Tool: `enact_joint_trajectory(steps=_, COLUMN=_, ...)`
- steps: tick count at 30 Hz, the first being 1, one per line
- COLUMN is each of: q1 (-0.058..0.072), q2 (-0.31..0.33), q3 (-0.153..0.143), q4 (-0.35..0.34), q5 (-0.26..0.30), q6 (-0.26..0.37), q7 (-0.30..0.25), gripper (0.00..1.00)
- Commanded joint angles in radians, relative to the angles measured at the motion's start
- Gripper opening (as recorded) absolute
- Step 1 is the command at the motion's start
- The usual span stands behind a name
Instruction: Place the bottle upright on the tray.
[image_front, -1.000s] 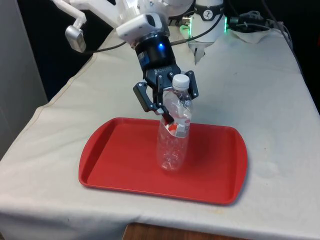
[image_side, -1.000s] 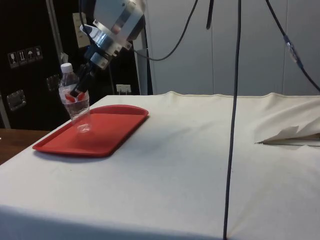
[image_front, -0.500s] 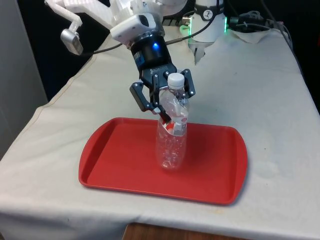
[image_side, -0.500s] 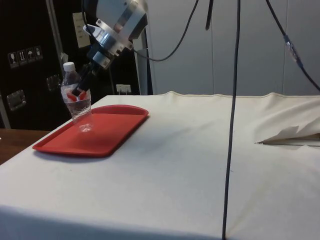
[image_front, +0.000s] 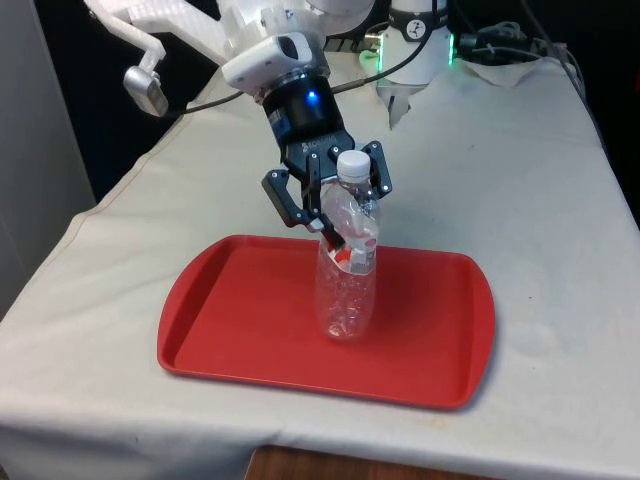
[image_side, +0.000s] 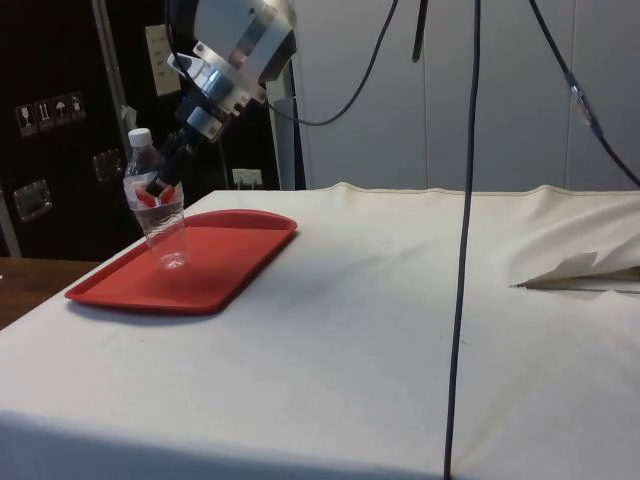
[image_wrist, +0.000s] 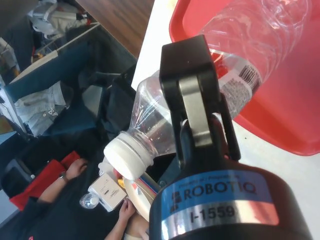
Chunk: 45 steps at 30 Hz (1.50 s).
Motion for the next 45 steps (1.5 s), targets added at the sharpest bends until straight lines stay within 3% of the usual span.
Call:
enact_joint_trajectory(steps=1, q1=-0.002, q2=-0.004, q3=0.003, q4=-0.003, q5=0.010, q6=0.005, q7=-0.011, gripper=0.14)
enact_joint_trajectory(steps=45, q1=-0.001, q2=0.005, q3=-0.012, q4=0.001, q5=0.020, q6=-0.062, q7=-0.002, gripper=0.16)
